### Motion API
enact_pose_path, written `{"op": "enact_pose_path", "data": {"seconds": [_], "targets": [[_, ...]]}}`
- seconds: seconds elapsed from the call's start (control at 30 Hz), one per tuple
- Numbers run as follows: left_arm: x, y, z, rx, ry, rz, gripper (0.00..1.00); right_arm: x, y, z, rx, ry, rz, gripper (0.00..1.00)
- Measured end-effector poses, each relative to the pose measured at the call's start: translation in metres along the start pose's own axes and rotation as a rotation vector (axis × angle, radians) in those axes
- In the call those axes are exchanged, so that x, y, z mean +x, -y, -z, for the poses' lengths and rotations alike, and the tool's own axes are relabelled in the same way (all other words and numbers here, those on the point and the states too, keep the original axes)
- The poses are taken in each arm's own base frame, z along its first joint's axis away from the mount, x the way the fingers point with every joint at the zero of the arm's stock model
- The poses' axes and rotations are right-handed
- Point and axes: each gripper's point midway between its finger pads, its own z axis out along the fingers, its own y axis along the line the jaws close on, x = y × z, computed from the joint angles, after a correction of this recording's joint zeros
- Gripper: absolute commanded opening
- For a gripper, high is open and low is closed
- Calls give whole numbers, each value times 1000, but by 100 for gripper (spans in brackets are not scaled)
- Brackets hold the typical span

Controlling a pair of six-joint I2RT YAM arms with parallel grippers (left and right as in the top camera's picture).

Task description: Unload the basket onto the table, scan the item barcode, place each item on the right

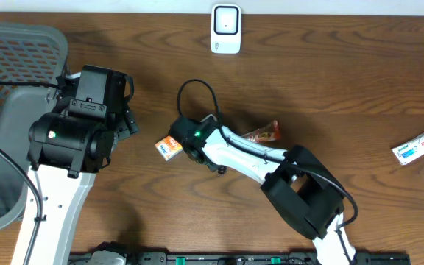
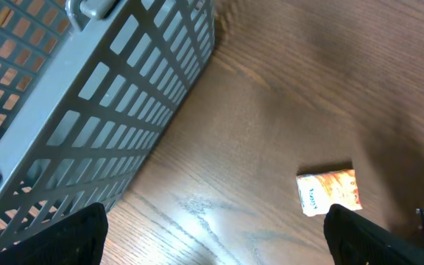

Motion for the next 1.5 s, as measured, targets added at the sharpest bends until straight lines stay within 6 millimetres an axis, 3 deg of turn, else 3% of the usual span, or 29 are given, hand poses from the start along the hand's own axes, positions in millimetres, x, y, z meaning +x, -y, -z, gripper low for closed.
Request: {"op": "enact_pose_path", "data": {"seconds": [0.17, 0.2, 0.23, 0.3, 0.37, 0.4, 0.43, 0.5, 0.6, 0.67, 0.83, 0.93, 1.13, 1.2, 1.23, 1.27, 1.3, 1.4, 1.5], "targets": [[0, 0, 0, 0, 0, 0, 94, 9, 8, 0, 2, -57, -5, 1], [0, 0, 0, 0, 0, 0, 94, 17, 9, 7, -31, -116, 1, 1], [0, 0, 0, 0, 0, 0, 94, 9, 8, 18, -82, -105, -21, 1], [0, 0, 0, 0, 0, 0, 94, -4, 2, 52, -233, -99, -35, 1], [0, 0, 0, 0, 0, 0, 94, -35, 6, 131, -572, 27, -93, 1], [0, 0, 0, 0, 0, 0, 94, -43, 24, 173, -746, 103, -125, 2], [0, 0, 0, 0, 0, 0, 94, -44, 30, 186, -824, 119, -130, 6], [0, 0, 0, 0, 0, 0, 95, -41, 42, 218, -1174, 147, -77, 10], [0, 0, 0, 0, 0, 0, 94, -29, 46, 202, -1495, 137, -51, 10], [0, 0, 0, 0, 0, 0, 94, -20, 43, 194, -1621, 208, 0, 10], [0, 0, 0, 0, -1, 0, 94, -29, 29, 180, -1784, 612, 178, 12], [0, 0, 0, 0, 0, 1, 94, -39, 25, 189, -1794, 719, 252, 17], [0, 0, 0, 0, 0, 0, 94, -32, -2, 211, -1856, 738, 366, 23], [0, 0, 0, 0, 0, 0, 94, -27, -6, 206, -1866, 724, 360, 43], [0, 0, 0, 0, 0, 0, 94, -27, -7, 201, -1869, 699, 340, 63], [0, 0, 0, 0, 0, 0, 94, -29, -11, 192, -1847, 639, 299, 65], [0, 0, 0, 0, -1, 0, 94, -31, -16, 180, -1796, 559, 246, 98], [0, 0, 0, 0, 0, 0, 94, -31, -33, 143, -1600, 344, 111, 99], [0, 0, 0, 0, 0, 0, 94, -14, -44, 114, -1450, 99, -36, 85]]}}
